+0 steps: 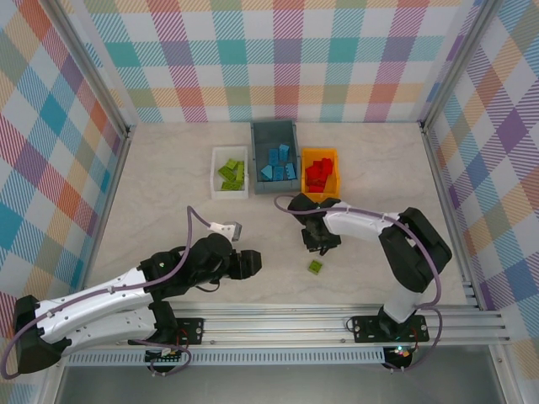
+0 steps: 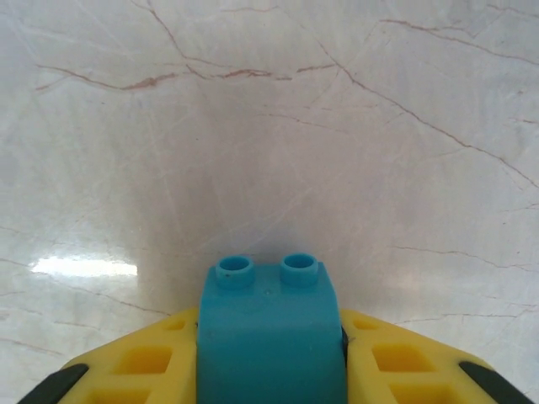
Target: Sort the legos into containers by color
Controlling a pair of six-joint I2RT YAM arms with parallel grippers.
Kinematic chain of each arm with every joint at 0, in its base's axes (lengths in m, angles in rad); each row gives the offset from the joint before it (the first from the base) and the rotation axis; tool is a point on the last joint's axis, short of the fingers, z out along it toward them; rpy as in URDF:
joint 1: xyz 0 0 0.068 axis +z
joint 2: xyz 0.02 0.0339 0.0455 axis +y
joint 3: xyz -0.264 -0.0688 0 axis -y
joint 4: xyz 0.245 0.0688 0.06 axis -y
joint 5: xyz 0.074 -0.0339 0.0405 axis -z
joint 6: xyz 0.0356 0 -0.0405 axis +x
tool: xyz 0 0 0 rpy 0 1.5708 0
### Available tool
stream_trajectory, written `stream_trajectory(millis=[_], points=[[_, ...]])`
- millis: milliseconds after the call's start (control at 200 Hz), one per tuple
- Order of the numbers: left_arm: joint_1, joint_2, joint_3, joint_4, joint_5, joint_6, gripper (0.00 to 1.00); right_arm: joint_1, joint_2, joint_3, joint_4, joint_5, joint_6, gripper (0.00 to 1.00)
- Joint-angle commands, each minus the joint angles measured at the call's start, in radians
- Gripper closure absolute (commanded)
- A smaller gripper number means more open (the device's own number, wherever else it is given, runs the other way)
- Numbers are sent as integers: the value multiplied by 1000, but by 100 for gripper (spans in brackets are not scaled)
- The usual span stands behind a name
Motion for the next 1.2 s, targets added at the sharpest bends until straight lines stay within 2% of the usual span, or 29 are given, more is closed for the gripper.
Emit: stream_trajectory(millis=[0, 125, 280, 360, 600, 755, 915, 1030, 1195], points=[[-12, -4, 11, 16, -29, -15, 40, 12, -60, 17, -3, -15, -13, 72], [-13, -18, 51, -60, -143, -42, 41, 40, -50, 136, -26, -25, -27, 72], [-13, -5, 114, -130, -289, -59, 43, 46, 81, 382, -64, -15, -46, 72], [-13, 25, 140, -118, -308, -49, 44, 37, 165, 513, -67, 16, -56, 72], [-34, 88, 193, -26, -290, 9, 45, -48, 408, 838, -11, 6, -97, 73], [-68, 107, 239, 14, -323, 89, 45, -91, 569, 1054, -88, -15, -91, 73], [-115, 153, 308, 16, -447, 170, 43, -118, 685, 1216, -156, -34, -80, 72], [-144, 195, 358, -27, -580, 152, 43, -133, 775, 1362, -242, -50, -65, 71], [-158, 228, 388, -12, -619, 159, 43, -140, 834, 1460, -302, -63, -54, 64]])
